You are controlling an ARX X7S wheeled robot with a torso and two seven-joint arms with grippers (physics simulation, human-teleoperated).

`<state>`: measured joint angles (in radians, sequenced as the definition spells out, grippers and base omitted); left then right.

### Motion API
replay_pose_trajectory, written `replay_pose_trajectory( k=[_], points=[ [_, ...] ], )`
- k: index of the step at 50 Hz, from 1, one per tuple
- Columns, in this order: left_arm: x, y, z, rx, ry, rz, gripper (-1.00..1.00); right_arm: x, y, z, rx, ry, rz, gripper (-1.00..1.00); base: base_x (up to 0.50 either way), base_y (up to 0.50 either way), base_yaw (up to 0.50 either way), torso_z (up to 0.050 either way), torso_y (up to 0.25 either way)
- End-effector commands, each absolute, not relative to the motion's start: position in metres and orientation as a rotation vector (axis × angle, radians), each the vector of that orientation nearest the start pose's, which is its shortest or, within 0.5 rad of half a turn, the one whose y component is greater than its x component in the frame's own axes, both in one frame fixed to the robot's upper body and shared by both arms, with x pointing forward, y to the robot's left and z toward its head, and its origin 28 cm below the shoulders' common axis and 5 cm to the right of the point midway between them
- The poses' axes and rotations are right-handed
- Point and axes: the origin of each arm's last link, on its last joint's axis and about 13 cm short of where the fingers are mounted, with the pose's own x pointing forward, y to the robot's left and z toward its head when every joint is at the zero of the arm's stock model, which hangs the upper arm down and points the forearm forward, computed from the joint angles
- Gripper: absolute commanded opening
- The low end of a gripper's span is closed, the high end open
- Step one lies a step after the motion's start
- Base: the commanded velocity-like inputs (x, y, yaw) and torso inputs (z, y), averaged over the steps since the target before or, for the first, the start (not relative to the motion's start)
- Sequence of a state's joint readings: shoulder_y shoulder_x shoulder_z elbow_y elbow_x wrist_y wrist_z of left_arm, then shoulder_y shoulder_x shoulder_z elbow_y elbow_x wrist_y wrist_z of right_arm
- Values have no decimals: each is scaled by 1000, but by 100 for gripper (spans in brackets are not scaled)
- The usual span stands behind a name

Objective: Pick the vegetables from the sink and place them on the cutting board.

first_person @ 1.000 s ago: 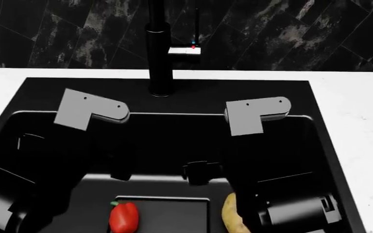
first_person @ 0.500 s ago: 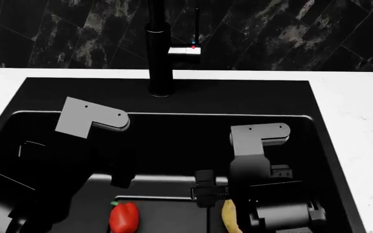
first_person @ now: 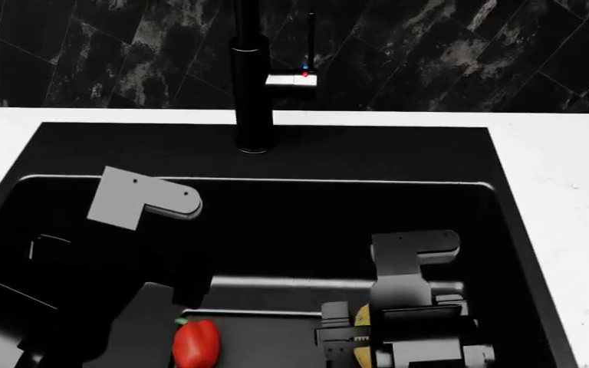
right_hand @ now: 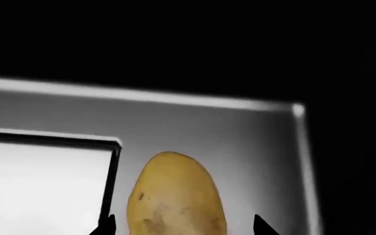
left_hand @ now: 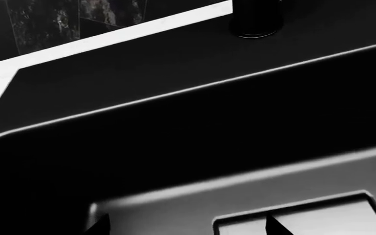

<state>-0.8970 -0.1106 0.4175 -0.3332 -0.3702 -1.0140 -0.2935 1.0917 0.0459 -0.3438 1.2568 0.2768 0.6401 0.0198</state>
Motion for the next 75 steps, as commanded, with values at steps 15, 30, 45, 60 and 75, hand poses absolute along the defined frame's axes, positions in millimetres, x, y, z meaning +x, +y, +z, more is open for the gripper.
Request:
replay_pose_trajectory(
  k=[15,30,45,60,75],
  points=[
    [351,170,130,219,502,-74,100,361,-107,53,-113,920,127,100,0,0,0,0,0],
    [355,170,120,223,520,-75,100,360,-116,55,-127,944,112,100,0,0,0,0,0],
    [355,172,115,228,526,-75,100,369,-119,67,-181,873,71,-100,0,0,0,0,0],
    [355,164,120,218,512,-88,100,395,-108,108,-243,671,93,-100,0,0,0,0,0],
    [354,161,121,205,511,-99,100,359,-90,162,-234,566,188,-100,0,0,0,0,0]
  ],
)
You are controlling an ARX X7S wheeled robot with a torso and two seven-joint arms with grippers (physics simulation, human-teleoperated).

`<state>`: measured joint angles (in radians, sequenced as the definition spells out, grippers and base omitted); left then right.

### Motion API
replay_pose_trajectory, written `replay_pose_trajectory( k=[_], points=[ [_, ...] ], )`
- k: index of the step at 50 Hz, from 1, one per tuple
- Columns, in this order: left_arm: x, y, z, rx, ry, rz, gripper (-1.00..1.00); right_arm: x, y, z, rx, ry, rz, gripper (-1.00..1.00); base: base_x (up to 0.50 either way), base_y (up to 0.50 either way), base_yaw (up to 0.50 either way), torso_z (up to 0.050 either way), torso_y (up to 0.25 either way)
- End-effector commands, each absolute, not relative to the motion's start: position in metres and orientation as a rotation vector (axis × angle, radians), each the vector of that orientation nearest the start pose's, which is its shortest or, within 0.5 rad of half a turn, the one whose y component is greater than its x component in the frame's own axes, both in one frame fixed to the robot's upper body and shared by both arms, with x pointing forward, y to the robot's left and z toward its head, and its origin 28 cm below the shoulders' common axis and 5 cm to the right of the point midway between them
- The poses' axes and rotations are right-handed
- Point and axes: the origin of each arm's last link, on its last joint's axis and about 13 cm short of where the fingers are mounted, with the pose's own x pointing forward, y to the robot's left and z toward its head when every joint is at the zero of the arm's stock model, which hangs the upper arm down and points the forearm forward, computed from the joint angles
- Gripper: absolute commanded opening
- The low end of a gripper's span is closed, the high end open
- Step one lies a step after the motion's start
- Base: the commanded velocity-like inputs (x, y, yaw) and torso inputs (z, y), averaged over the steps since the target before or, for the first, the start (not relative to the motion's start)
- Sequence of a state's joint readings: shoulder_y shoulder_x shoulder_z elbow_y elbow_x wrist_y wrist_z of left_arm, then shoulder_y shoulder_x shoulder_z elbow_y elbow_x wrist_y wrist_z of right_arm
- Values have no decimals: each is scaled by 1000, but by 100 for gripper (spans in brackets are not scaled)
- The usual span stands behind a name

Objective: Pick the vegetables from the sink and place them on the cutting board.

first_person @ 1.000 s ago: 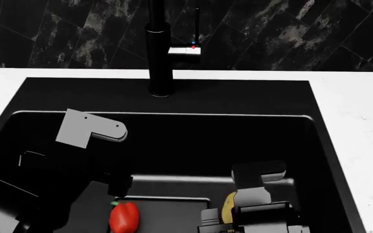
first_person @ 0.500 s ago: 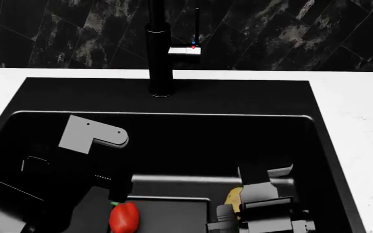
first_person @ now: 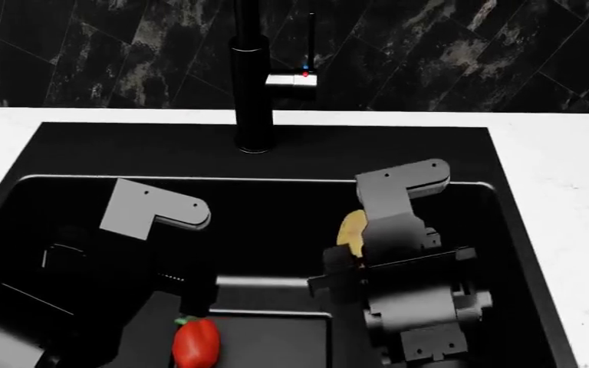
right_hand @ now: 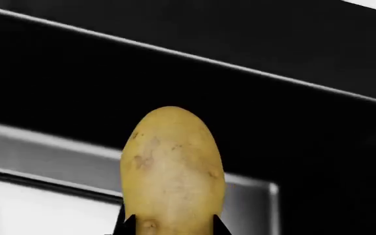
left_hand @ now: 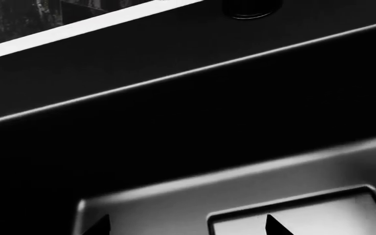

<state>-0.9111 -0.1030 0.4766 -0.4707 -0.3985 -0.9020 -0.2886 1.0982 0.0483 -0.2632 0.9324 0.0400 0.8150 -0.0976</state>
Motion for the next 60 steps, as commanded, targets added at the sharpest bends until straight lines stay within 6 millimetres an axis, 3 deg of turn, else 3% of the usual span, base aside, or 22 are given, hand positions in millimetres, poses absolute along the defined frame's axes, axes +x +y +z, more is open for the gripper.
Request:
replay_pose_trajectory(
  k=[1,12,15,17,21,29,38,52,60],
  points=[
    [355,161,121,204,511,-99,100,353,-88,167,-258,552,205,-100,0,0,0,0,0],
    [357,167,122,200,511,-80,100,295,-86,211,-298,418,234,-100,0,0,0,0,0],
    [362,170,126,200,503,-59,100,289,-101,224,-318,376,111,-100,0,0,0,0,0],
    [362,171,128,205,499,-50,100,279,-100,233,-310,344,51,-100,0,0,0,0,0],
    [361,173,127,212,502,-45,100,255,-91,253,-271,335,219,-100,0,0,0,0,0],
    [362,175,124,206,513,-35,100,221,-100,285,-267,278,209,-100,0,0,0,0,0],
    [359,173,125,212,518,-46,100,203,-109,302,-269,217,166,-100,0,0,0,0,0],
    [358,165,129,207,514,-73,100,169,-137,352,-286,114,76,-100,0,0,0,0,0],
    [357,148,141,131,513,-153,100,165,-141,348,-292,128,68,-100,0,0,0,0,0]
  ],
)
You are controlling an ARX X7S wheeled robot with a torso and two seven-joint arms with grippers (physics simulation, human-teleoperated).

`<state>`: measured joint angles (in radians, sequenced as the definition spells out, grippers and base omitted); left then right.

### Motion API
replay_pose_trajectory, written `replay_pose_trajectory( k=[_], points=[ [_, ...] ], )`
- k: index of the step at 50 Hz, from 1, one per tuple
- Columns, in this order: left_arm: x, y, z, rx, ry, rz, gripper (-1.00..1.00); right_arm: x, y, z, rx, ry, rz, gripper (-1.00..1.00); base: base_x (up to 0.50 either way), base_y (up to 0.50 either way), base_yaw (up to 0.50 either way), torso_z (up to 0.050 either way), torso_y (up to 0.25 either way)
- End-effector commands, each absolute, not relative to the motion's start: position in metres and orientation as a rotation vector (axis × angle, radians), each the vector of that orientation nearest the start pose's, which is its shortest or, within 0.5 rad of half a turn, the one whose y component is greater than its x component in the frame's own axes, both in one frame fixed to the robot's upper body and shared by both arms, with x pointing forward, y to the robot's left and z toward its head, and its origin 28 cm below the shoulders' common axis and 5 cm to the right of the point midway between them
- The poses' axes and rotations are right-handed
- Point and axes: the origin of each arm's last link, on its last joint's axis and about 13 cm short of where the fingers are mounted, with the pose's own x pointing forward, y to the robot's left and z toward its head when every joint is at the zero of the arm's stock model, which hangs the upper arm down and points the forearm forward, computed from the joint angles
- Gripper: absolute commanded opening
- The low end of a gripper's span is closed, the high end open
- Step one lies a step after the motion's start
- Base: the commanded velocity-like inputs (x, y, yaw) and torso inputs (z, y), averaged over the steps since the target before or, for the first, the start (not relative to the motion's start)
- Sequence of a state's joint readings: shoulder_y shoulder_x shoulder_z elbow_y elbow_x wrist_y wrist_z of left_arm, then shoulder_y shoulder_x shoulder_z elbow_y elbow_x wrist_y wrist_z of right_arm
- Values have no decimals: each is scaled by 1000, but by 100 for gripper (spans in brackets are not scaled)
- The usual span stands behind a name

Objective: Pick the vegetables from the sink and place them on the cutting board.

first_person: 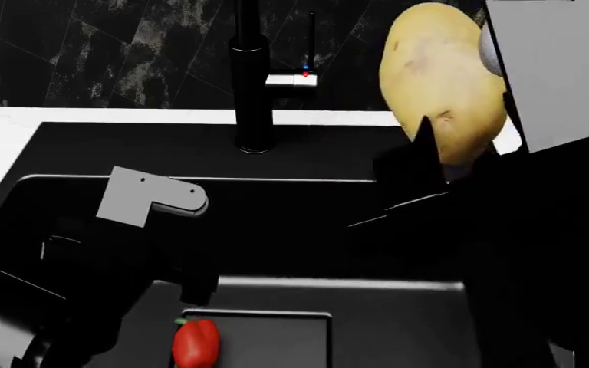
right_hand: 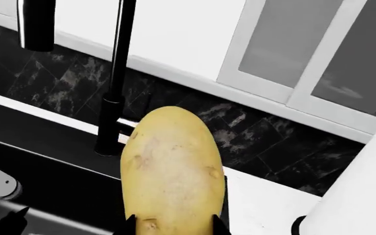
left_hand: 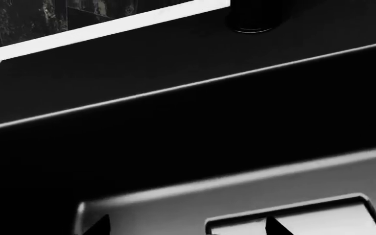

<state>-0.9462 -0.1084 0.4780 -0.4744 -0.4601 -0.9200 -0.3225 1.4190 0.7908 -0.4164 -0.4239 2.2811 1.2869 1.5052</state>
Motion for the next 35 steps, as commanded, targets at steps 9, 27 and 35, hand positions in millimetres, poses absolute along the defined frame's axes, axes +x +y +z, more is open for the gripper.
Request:
replay_pose_trajectory(
  k=[9,27,35],
  points=[
    [359,142,112,146,603,-164,100,163,-141,347,-294,131,69,-100,0,0,0,0,0],
    [372,142,82,211,675,-147,100,160,-147,340,-287,153,55,-100,0,0,0,0,0],
    [374,149,80,220,683,-117,100,160,-145,337,-283,158,62,-100,0,0,0,0,0]
  ],
)
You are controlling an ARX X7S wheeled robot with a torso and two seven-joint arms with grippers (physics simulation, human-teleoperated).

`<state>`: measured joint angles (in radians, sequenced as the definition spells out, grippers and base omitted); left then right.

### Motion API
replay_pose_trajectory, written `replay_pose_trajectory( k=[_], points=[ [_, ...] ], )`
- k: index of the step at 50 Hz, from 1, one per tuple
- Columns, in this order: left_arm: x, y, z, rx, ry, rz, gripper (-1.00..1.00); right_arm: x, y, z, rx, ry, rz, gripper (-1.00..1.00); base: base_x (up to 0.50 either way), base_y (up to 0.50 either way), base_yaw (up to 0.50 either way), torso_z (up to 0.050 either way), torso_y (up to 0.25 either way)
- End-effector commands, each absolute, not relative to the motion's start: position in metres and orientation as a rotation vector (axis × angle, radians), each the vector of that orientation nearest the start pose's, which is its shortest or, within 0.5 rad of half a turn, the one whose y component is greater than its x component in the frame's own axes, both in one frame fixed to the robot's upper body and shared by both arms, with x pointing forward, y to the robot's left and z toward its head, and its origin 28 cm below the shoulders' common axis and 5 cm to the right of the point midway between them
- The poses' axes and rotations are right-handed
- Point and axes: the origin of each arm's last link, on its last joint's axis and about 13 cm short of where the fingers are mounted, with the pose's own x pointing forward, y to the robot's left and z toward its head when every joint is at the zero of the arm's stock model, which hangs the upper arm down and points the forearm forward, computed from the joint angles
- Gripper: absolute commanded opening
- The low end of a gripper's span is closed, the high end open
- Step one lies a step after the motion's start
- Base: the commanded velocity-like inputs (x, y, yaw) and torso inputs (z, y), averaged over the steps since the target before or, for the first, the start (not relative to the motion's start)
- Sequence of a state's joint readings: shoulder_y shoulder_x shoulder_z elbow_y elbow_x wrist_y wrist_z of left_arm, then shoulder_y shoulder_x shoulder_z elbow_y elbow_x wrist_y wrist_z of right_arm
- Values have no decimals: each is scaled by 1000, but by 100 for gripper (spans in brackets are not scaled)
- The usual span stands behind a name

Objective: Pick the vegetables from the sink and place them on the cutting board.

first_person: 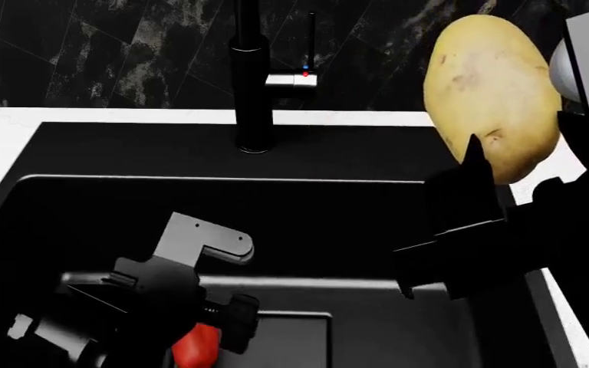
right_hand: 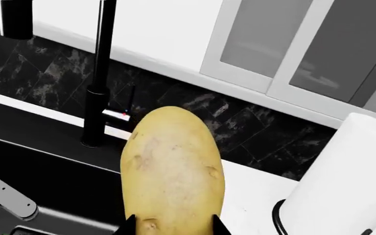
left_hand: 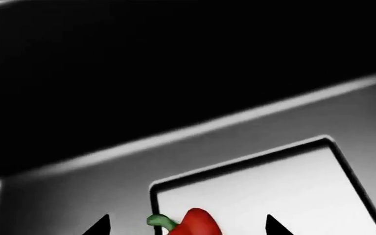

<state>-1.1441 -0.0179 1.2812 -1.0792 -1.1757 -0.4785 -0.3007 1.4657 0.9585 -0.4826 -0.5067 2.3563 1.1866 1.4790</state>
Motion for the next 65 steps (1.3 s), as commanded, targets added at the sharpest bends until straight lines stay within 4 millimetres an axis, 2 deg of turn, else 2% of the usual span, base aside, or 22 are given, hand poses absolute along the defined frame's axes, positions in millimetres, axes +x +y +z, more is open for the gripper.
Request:
replay_pose_trajectory(
  k=[1,12,30,43,51,63,64,65],
  points=[
    [373,149,80,222,685,-112,100,161,-146,337,-282,158,60,-100,0,0,0,0,0],
    [367,149,70,239,727,-152,100,163,-146,334,-276,166,62,-100,0,0,0,0,0],
    [371,153,70,238,667,-189,100,159,-148,330,-266,166,70,-100,0,0,0,0,1],
    [364,154,58,266,701,-190,100,162,-151,328,-268,173,62,-100,0,0,0,31,-220],
    [367,153,62,265,685,-188,100,163,-152,323,-261,182,61,-100,0,0,1,32,-221],
    [368,149,67,238,683,-208,100,160,-153,319,-255,191,58,-100,-1,0,1,3,-5],
    [369,149,68,227,678,-165,-100,161,-153,318,-254,193,58,-100,0,0,3,0,0],
    [369,148,69,237,669,-185,-100,161,-153,318,-253,193,59,-100,0,0,0,0,0]
  ],
)
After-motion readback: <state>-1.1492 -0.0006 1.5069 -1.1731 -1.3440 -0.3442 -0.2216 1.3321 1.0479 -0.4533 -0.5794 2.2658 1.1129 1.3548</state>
